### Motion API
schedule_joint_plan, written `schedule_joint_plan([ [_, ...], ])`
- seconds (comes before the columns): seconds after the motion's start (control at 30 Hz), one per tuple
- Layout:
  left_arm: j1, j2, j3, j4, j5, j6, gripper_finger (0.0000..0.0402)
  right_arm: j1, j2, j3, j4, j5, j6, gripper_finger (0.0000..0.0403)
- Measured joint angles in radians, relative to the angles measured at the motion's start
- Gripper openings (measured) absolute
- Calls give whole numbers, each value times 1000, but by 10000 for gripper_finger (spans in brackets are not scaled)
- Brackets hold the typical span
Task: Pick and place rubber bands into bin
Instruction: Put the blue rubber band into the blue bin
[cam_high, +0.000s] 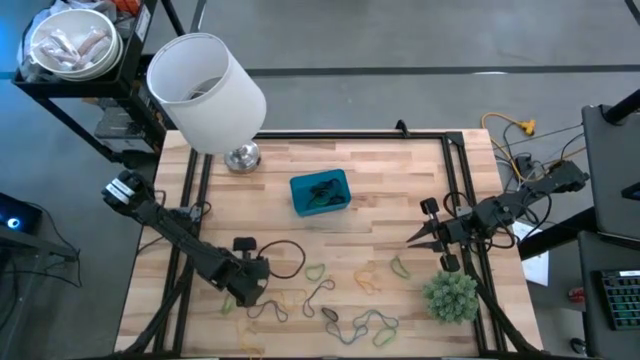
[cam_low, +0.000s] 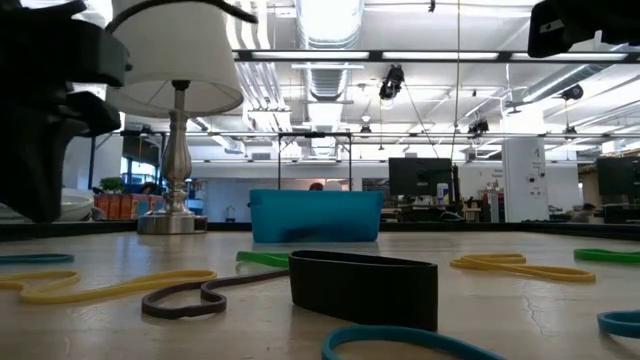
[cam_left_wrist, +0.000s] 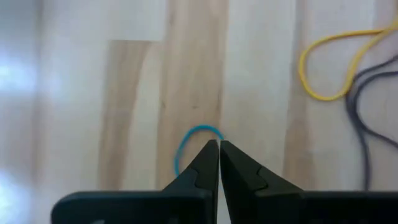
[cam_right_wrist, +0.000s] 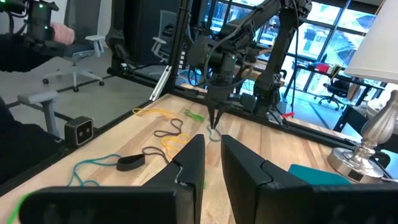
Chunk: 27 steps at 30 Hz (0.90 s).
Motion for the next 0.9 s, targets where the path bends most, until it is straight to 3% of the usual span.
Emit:
schedule_joint_plan([
  [0.1,1,0,8,-11,-16,-2,0,0,0,0,0,0,0,47],
  [0.37,1,4,1,-24,84,-132,0,0,0,0,-1,0,1,47],
  [0.9,3,47,-7,-26,186,-135,0,0,0,-2,-2,0,9,47],
])
